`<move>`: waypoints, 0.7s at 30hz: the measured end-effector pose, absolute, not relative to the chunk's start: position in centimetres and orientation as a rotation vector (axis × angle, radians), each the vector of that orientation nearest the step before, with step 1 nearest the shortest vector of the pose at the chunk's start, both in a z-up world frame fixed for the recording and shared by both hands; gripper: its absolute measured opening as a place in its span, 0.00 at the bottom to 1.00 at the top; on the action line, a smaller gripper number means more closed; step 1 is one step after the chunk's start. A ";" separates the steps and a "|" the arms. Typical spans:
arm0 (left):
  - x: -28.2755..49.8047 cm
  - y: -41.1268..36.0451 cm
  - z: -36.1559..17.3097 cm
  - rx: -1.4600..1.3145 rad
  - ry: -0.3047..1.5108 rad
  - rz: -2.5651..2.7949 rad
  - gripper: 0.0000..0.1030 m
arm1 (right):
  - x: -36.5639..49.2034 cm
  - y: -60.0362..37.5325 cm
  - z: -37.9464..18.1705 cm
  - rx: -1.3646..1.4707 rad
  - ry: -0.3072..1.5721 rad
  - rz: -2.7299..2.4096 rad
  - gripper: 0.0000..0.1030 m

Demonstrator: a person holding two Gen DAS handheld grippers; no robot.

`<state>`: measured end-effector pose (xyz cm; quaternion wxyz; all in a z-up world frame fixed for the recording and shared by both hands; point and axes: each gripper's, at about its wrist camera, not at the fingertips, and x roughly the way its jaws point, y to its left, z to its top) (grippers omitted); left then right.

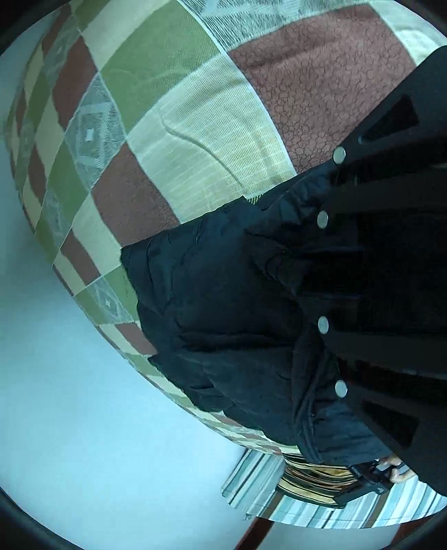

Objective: Fold large clothes

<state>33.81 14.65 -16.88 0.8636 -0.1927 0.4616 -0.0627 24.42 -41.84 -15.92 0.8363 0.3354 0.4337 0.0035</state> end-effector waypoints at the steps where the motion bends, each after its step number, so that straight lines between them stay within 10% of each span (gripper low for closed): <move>1: 33.5 15.2 -16.4 -0.424 0.958 -0.138 0.32 | 24.1 -42.0 -15.6 0.711 0.912 0.010 0.23; 4: 32.5 16.2 -14.9 -0.448 0.899 -0.120 0.55 | 23.0 -42.6 -14.4 0.716 0.876 0.031 0.43; 7: 31.4 17.1 -13.5 -0.421 0.849 -0.117 0.57 | 21.7 -42.8 -13.0 0.668 0.840 0.033 0.57; 21: 30.6 15.6 -15.2 -0.104 0.869 -0.245 0.59 | 23.8 -42.4 -14.3 0.429 0.939 0.073 0.62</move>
